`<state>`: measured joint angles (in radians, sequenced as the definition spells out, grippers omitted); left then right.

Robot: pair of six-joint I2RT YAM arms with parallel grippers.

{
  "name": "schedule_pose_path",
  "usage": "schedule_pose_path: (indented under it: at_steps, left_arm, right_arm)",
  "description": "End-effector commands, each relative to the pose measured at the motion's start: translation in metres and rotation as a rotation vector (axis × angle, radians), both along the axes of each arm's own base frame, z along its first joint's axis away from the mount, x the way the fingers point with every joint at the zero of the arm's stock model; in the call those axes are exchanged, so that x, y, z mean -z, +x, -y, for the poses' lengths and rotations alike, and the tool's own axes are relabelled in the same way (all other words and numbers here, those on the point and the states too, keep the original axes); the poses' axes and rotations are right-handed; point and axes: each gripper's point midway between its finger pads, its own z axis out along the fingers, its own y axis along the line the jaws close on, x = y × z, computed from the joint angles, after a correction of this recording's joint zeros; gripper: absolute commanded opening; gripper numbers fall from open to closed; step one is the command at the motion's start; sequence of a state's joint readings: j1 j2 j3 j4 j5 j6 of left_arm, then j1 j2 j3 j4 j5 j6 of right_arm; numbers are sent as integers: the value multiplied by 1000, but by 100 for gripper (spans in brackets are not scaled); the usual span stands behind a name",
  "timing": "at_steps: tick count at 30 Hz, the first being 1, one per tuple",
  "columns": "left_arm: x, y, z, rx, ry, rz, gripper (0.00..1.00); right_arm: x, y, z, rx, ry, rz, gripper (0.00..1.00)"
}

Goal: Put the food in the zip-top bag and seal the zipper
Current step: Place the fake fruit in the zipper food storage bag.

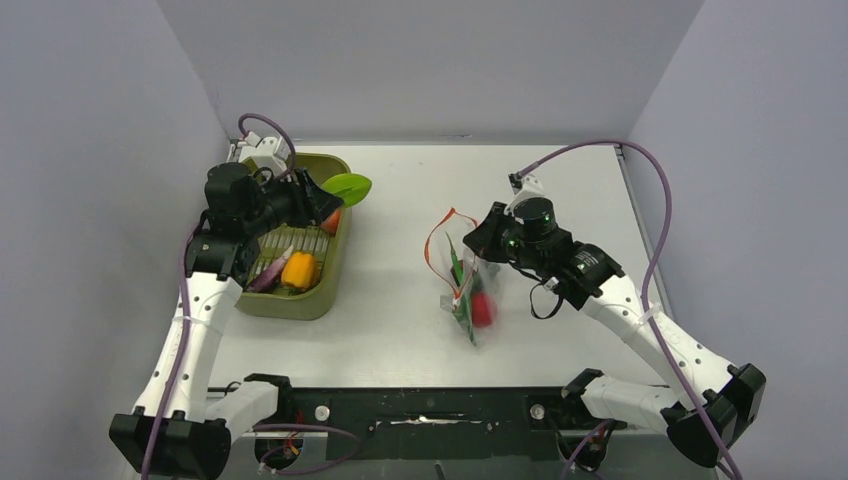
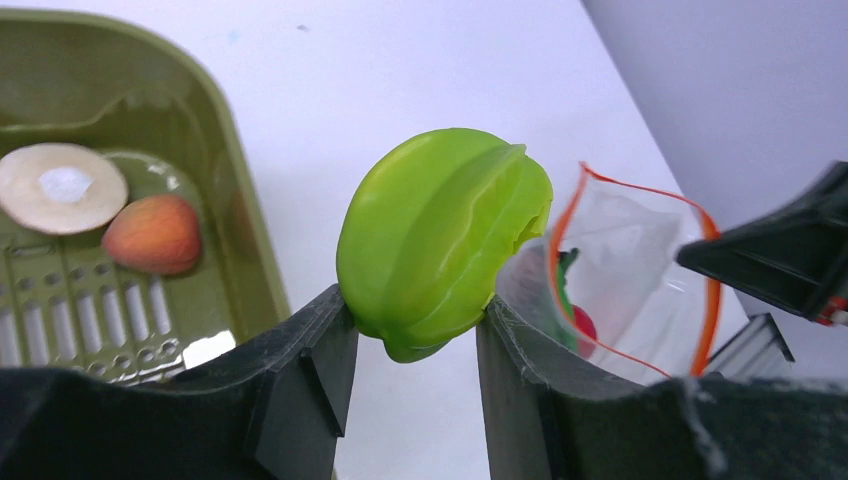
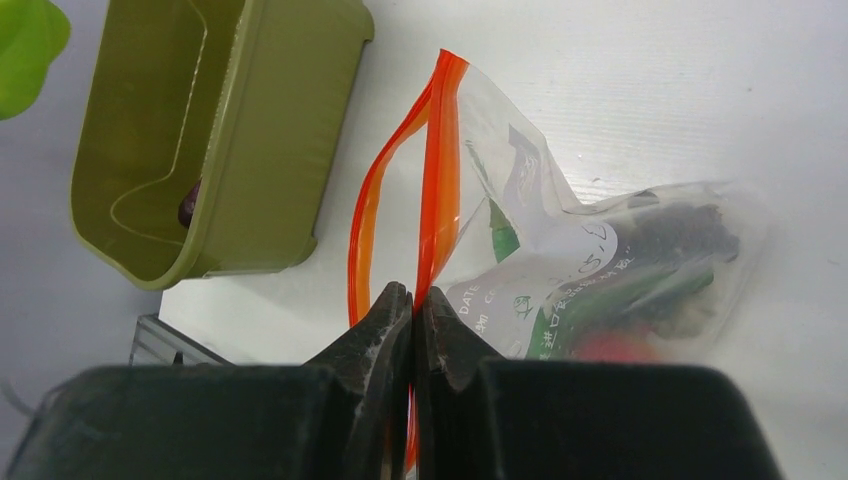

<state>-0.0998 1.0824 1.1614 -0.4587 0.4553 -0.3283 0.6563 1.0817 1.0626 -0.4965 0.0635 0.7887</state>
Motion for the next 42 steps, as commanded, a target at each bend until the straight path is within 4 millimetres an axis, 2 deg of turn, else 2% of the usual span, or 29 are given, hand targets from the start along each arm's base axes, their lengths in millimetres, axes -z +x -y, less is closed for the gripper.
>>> schedule_pose_path:
  at_steps: [1, 7, 16, 21, 28, 38, 42]
  left_arm:
    - [-50, -16, 34, 152, -86, 181, 24]
    - [-48, -33, 58, 256, -77, 189, 24]
    - [-2, -47, 108, 361, 42, 114, 24]
    - [21, -51, 128, 415, 91, 54, 24]
    - [57, -56, 146, 470, 215, -47, 24]
    - [57, -64, 172, 544, 220, -51, 24]
    - [60, -67, 178, 562, 220, -70, 28]
  right_arm:
    - [-35, 7, -27, -103, 85, 114, 0]
    - [-41, 11, -35, -136, 93, 145, 0]
    - [-33, 15, -44, -182, 75, 150, 0]
    - [-35, 15, -47, -200, 79, 159, 0]
    - [-40, 11, -50, -224, 94, 175, 0]
    - [-36, 4, -57, -270, 104, 169, 0]
    - [-33, 3, -59, -282, 103, 160, 0]
